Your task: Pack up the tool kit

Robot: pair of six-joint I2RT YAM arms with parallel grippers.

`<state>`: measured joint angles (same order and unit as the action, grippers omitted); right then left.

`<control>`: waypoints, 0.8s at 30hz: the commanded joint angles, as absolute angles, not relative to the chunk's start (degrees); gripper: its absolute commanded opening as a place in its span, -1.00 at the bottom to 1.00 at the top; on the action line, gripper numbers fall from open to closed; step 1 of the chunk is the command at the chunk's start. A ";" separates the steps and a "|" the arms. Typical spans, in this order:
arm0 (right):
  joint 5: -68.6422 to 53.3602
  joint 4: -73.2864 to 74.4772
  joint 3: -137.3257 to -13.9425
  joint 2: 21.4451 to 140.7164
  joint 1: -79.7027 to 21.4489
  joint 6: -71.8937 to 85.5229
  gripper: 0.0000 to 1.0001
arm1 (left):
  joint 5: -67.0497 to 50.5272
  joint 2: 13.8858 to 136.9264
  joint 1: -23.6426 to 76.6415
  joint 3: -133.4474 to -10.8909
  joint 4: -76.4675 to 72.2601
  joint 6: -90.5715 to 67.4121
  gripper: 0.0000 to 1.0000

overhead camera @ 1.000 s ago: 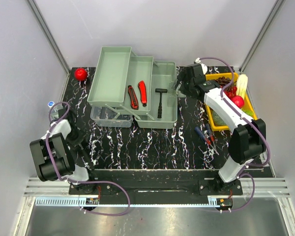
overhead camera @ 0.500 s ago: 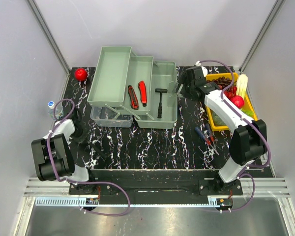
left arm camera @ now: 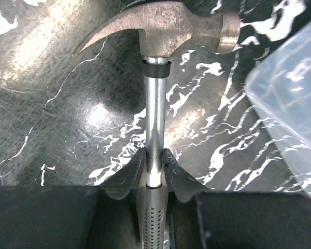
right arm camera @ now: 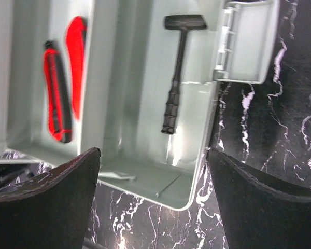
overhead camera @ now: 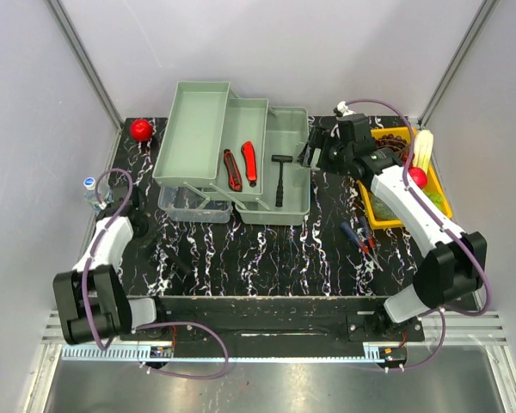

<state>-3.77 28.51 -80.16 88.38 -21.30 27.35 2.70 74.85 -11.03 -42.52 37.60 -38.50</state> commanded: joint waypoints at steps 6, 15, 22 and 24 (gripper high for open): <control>-37.74 20.59 -79.55 82.97 -21.18 20.56 0.80 | 2.37 61.27 -11.07 -42.63 40.95 -40.25 -1.00; -49.58 9.76 -75.14 78.39 -31.89 20.04 0.93 | 6.76 49.93 -11.08 -47.80 46.31 -41.57 -1.00; -48.61 4.66 -79.01 81.74 -37.08 22.50 0.93 | 5.72 44.74 -10.99 -57.81 47.46 -40.79 -1.00; -47.82 5.01 -80.59 82.44 -38.66 21.45 0.95 | 3.97 44.21 -10.99 -61.33 47.46 -39.73 -1.00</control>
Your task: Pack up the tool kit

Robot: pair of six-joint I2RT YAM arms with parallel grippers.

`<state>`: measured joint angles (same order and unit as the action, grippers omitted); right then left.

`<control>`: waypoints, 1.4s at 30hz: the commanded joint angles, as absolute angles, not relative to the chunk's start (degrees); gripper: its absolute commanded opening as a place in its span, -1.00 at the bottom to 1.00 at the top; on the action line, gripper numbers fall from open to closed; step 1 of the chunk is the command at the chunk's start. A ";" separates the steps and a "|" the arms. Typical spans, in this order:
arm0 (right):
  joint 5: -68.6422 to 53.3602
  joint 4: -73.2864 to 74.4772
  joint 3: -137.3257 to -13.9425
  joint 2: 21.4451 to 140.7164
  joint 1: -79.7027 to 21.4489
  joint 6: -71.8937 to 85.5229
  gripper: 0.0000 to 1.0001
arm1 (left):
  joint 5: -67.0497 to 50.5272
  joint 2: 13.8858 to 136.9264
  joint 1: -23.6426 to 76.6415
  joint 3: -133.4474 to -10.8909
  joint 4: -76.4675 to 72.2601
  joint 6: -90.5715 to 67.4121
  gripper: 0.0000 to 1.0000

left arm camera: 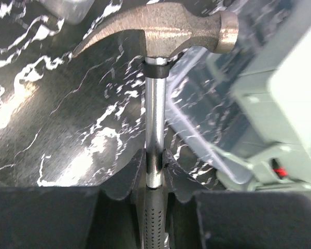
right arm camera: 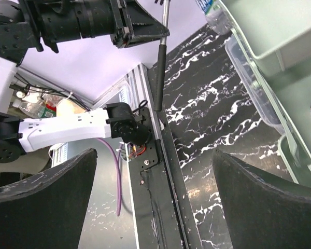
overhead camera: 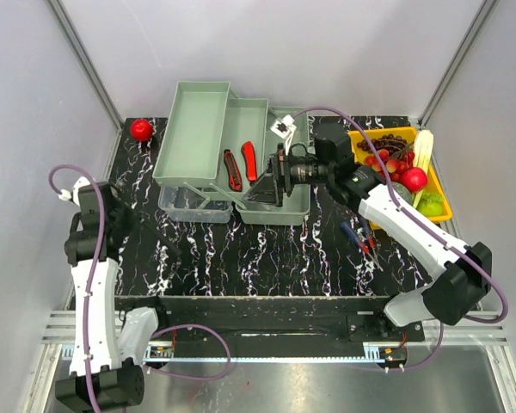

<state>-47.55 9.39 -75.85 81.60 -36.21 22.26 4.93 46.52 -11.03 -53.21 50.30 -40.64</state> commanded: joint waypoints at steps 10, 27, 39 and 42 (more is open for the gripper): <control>-36.49 10.99 -91.06 91.14 -49.12 19.59 0.96 | -23.36 46.05 -8.71 -65.57 30.00 -44.29 -1.00; -25.92 5.80 -94.48 96.32 -51.59 25.58 0.40 | -31.73 48.51 4.13 -61.26 6.51 -51.06 -1.00; -21.81 3.52 -92.55 95.10 -51.50 26.10 -1.00 | -28.48 52.03 4.22 -63.89 12.03 -44.66 0.81; -17.42 2.47 -91.15 93.08 -51.50 25.58 -1.00 | -25.76 51.86 4.22 -65.91 15.63 -40.70 0.98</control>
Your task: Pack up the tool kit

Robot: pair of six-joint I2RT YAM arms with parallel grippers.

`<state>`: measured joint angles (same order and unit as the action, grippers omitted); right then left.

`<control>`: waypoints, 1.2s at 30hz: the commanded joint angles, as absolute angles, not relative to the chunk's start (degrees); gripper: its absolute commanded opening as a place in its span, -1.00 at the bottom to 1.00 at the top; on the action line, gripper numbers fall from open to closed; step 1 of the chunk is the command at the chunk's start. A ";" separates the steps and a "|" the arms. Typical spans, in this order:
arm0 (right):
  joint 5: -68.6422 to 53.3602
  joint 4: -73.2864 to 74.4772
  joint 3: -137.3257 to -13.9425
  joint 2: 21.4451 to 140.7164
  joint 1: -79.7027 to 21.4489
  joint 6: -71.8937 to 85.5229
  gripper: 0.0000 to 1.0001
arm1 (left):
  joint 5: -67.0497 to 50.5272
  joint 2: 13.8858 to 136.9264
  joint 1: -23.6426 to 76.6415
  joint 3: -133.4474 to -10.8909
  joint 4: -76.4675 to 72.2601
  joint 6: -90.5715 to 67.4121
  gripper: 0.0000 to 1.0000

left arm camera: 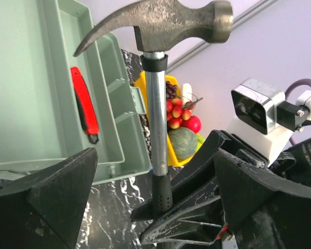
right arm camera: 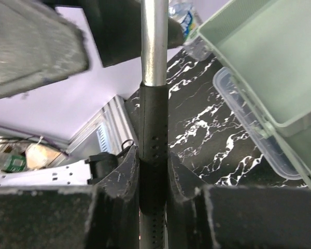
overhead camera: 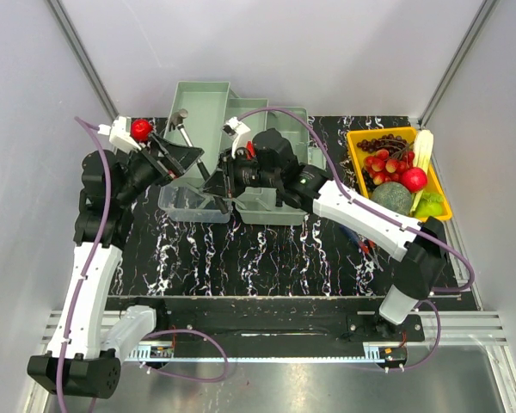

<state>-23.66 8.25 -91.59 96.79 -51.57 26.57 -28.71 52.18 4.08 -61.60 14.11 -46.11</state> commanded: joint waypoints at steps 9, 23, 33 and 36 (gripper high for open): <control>-0.28 2.02 -88.60 86.23 -50.01 25.49 -1.00 | -20.57 50.80 4.22 -71.72 22.67 -30.68 0.98; 14.50 15.55 -81.66 81.21 -35.87 30.33 -1.00 | -13.36 50.10 4.66 -72.51 27.68 -27.25 0.98; 1.25 17.05 -82.26 91.56 -33.93 31.90 -1.00 | -13.45 50.63 4.75 -71.63 27.77 -28.56 0.98; -2.01 16.61 -83.58 95.88 -33.14 34.09 -1.00 | -13.10 49.84 4.66 -71.11 27.60 -29.09 0.98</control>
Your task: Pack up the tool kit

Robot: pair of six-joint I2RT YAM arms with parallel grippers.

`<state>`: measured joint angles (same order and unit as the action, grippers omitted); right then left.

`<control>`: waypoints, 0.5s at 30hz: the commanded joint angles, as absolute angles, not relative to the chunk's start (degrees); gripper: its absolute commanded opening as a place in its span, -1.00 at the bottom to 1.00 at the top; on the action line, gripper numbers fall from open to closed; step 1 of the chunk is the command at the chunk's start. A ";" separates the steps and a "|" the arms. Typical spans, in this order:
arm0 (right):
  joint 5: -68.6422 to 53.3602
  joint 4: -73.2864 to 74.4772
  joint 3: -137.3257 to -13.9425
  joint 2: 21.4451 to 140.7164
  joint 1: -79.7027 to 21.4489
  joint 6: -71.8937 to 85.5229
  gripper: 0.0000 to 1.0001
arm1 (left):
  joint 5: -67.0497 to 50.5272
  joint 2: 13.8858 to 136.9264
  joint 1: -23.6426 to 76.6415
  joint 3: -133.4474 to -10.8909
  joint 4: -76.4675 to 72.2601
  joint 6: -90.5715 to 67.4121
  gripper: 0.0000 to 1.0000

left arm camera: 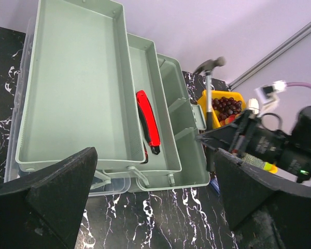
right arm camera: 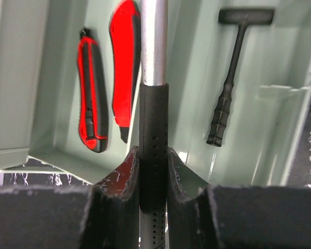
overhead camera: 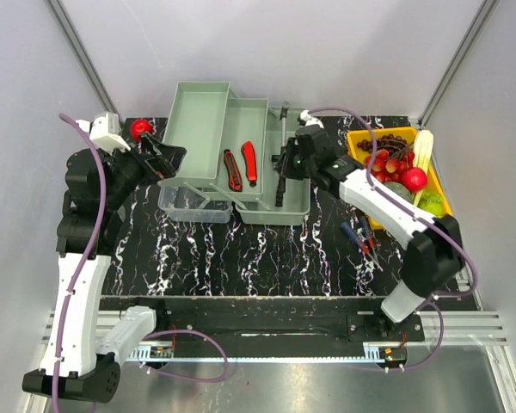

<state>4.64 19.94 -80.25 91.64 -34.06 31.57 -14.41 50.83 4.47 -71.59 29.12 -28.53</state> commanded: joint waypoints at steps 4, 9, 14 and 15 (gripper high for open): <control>-0.89 13.46 -81.22 97.39 -32.52 38.84 -1.00 | -11.96 49.57 4.66 -71.63 27.95 -31.37 0.98; -1.57 11.51 -81.56 100.89 -32.17 38.50 -1.00 | -12.30 50.10 4.75 -71.63 27.42 -32.78 0.98; -6.40 11.86 -84.81 107.21 -31.82 36.04 -1.00 | -11.78 50.27 4.75 -71.46 27.33 -32.61 0.98; -6.85 12.30 -85.42 108.36 -31.64 36.21 -1.00 | -11.69 50.19 4.66 -71.37 27.42 -32.61 0.98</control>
